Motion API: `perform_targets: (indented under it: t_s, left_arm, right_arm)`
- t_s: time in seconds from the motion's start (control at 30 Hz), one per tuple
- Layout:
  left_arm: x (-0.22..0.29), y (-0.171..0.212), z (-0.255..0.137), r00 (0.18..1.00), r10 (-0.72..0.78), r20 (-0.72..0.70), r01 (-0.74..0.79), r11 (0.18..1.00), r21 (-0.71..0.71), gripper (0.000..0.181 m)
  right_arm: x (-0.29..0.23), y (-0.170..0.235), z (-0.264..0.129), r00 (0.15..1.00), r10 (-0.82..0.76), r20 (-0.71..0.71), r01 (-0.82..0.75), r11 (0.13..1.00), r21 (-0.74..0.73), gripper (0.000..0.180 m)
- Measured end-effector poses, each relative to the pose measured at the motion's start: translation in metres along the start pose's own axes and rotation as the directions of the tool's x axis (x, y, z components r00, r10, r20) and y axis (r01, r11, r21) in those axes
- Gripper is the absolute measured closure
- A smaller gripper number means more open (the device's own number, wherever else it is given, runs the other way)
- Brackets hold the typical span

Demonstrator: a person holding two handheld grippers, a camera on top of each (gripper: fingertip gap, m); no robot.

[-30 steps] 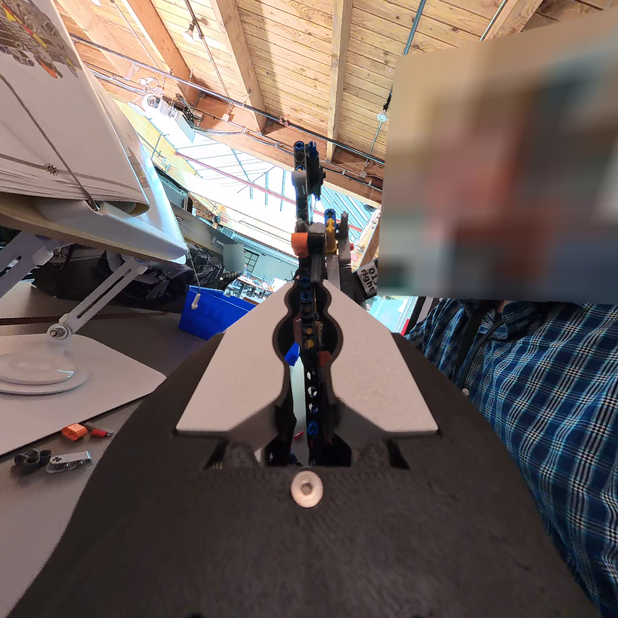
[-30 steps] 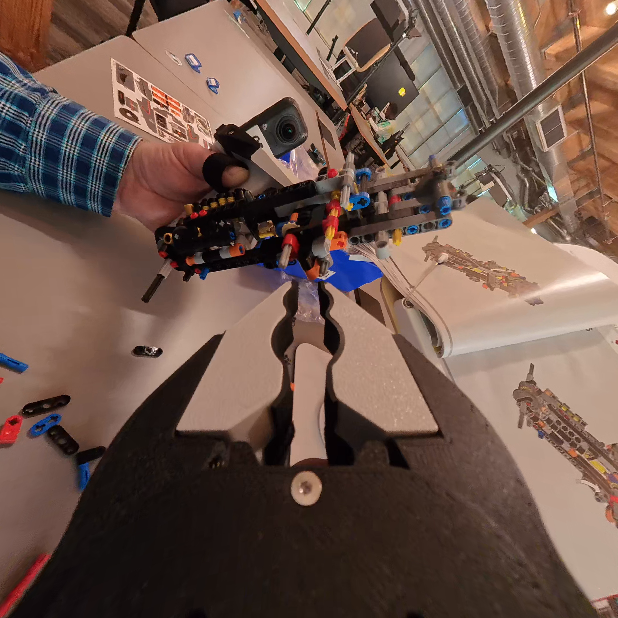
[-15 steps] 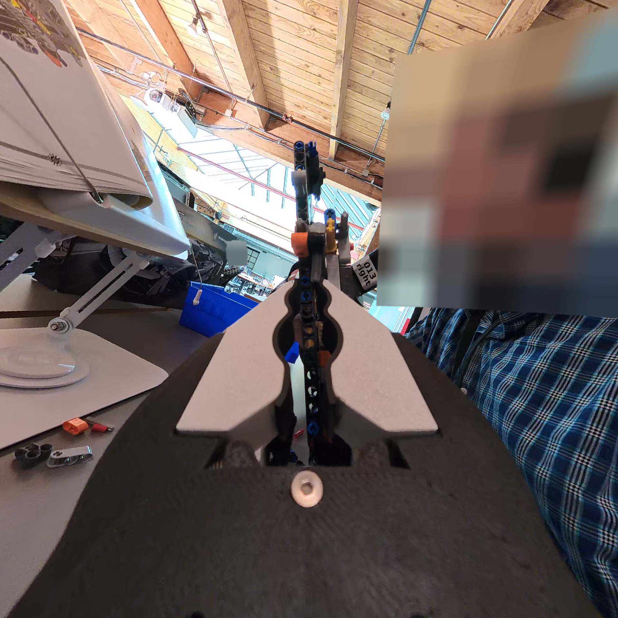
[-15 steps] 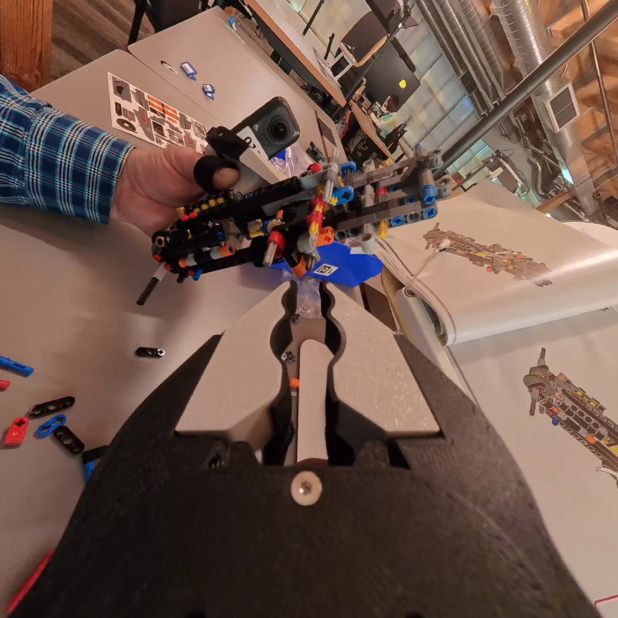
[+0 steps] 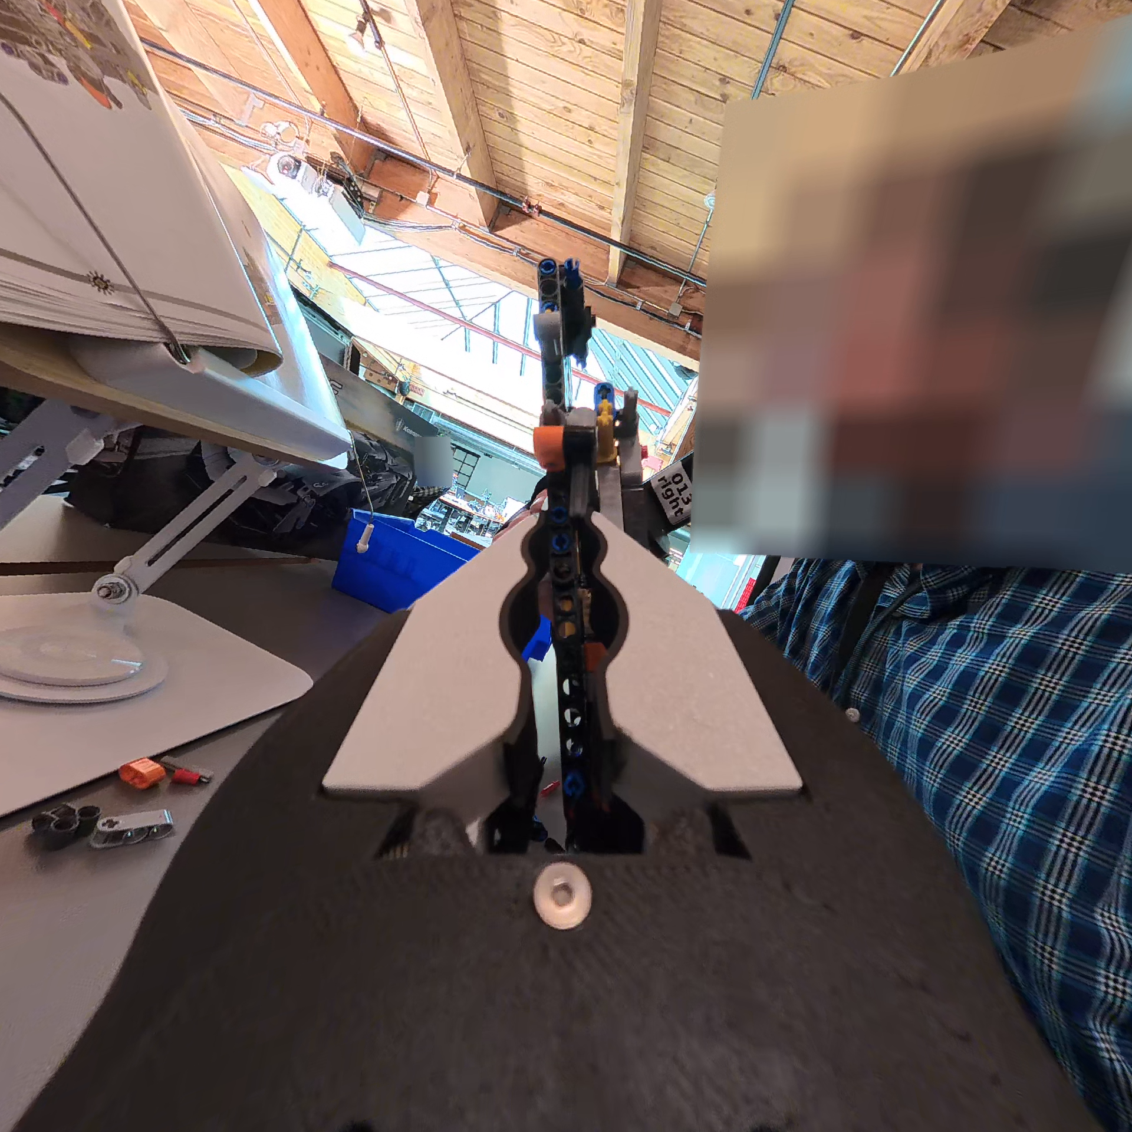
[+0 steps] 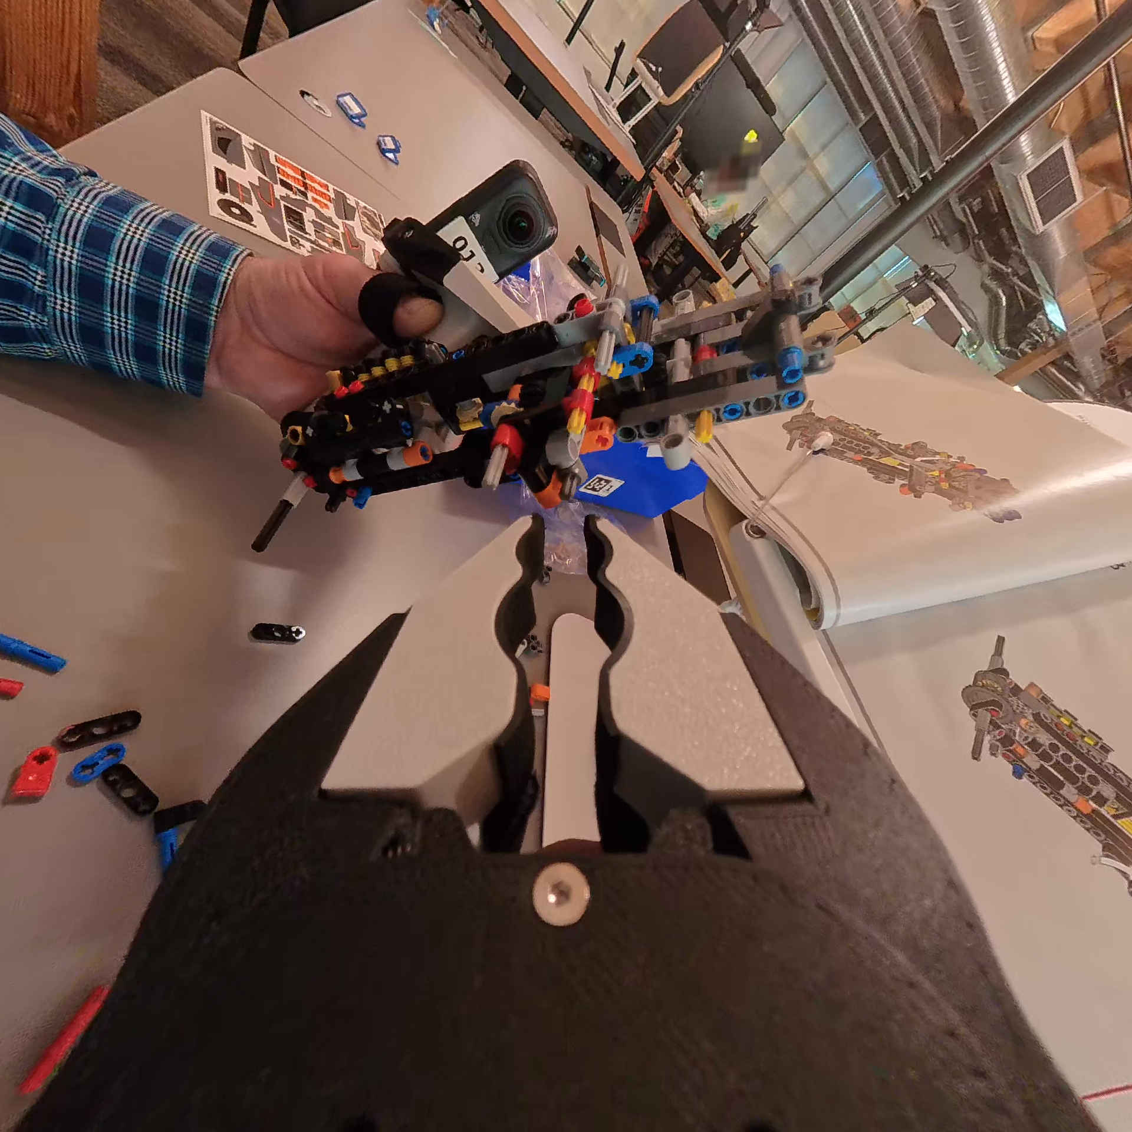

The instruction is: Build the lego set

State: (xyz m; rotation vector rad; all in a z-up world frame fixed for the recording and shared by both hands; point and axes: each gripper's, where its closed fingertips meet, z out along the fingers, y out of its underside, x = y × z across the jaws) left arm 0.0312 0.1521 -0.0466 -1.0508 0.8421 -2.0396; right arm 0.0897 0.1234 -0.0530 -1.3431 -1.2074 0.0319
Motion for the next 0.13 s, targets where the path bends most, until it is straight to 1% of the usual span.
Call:
perform_targets:
  t_s: [0.03, 0.13]
  left_arm:
    - [-0.0001, 0.0003, 0.0002, 1.000, 0.000, 0.000, 0.000, 1.000, -0.001, 0.173]
    - [-0.0003, 0.0006, 0.0003, 1.000, -0.001, 0.001, 0.001, 1.000, -0.002, 0.173]
  right_arm:
    - [0.0003, -0.0002, -0.0002, 1.000, 0.000, -0.001, 0.000, 1.000, 0.000, 0.169]
    - [0.0009, -0.0005, -0.0007, 1.000, -0.001, -0.001, 0.001, 1.000, 0.000, 0.169]
